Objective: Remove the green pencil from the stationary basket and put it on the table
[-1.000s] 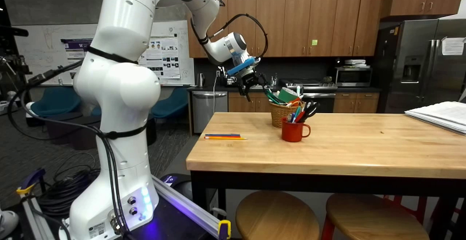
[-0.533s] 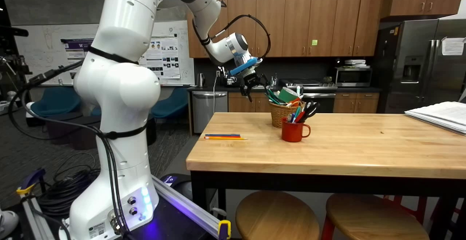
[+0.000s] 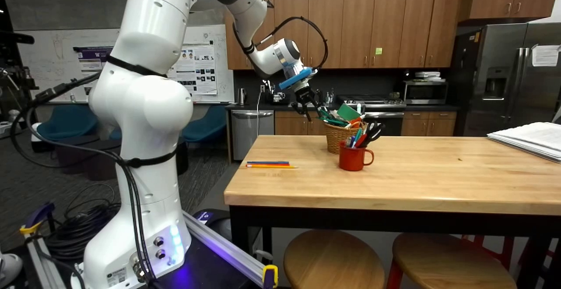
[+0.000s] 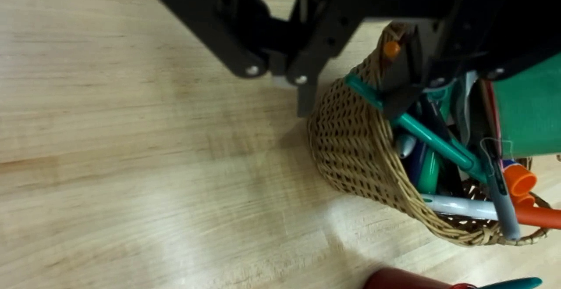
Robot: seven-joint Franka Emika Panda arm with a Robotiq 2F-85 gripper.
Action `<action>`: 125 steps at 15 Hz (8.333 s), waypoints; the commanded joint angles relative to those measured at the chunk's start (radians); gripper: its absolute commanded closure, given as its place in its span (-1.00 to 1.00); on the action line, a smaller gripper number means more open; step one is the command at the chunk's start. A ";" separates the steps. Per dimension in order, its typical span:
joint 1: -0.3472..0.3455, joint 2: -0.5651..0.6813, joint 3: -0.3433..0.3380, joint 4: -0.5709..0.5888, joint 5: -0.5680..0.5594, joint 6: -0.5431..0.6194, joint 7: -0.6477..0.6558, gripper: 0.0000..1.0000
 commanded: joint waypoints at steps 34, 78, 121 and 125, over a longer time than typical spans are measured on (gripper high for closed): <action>0.067 -0.389 0.107 -0.223 -0.039 -0.047 0.271 0.96; 0.298 -0.505 0.435 -0.948 -0.545 -0.041 0.723 0.96; 0.281 -0.341 0.394 -1.027 -0.852 0.020 0.680 0.96; 0.276 -0.336 0.384 -1.027 -0.865 0.018 0.663 0.96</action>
